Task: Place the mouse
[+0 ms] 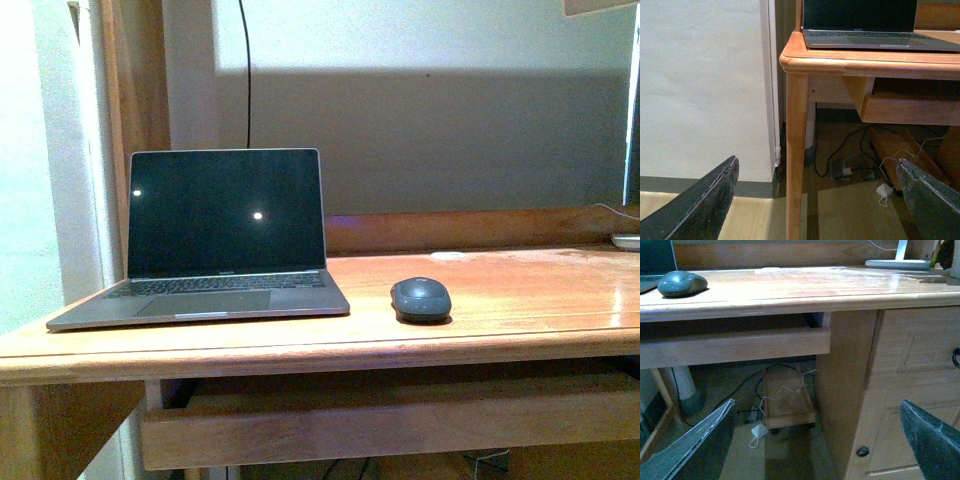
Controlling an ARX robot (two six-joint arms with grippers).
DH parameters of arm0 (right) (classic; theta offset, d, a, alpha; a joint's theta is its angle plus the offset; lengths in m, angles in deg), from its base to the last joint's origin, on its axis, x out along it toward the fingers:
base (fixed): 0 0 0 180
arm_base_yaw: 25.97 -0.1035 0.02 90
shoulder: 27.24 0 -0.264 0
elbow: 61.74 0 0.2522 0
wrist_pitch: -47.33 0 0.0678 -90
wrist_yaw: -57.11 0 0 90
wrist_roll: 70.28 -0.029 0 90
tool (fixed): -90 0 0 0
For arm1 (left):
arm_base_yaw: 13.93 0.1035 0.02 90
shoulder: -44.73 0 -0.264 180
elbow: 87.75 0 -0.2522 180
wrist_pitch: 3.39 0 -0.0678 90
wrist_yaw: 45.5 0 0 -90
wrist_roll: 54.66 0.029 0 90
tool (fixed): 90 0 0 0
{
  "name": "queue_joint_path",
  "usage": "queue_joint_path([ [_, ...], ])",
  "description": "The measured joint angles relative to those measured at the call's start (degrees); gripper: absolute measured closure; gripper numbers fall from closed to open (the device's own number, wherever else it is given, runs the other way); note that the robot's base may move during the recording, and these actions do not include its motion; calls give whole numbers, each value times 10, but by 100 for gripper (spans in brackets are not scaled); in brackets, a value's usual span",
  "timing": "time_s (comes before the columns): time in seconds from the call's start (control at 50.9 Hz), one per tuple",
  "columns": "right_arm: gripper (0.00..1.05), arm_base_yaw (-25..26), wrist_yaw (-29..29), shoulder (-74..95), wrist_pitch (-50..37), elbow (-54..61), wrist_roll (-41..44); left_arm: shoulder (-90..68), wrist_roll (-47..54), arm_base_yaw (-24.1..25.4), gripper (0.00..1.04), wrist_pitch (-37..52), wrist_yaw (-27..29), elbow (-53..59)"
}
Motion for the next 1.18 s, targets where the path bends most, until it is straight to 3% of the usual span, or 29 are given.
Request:
queue_joint_path([
  [1.179,7,0,0,0,0,0,0,0,0,0,8,0,0,0],
])
